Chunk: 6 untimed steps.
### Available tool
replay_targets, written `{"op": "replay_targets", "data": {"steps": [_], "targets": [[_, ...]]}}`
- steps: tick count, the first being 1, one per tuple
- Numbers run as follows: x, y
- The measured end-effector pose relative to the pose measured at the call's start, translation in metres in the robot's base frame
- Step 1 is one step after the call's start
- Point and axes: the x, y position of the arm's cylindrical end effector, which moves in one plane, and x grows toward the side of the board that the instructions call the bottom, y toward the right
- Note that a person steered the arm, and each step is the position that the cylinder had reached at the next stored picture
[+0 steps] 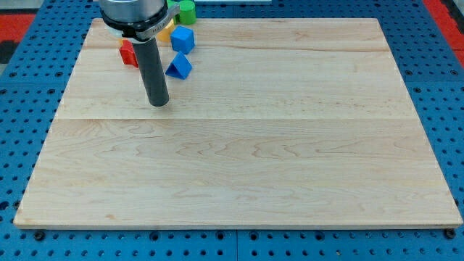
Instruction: Push the blue cube into the red circle
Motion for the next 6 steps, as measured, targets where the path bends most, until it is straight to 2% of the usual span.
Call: {"op": "replay_targets", "data": {"steps": [1,2,3,4,5,6], "targets": [[0.010,-0.010],[0.041,-0.129],[0.035,-0.181],[-0.038,-0.182],[-0.085,-0.180],[-0.065,-0.129]]}}
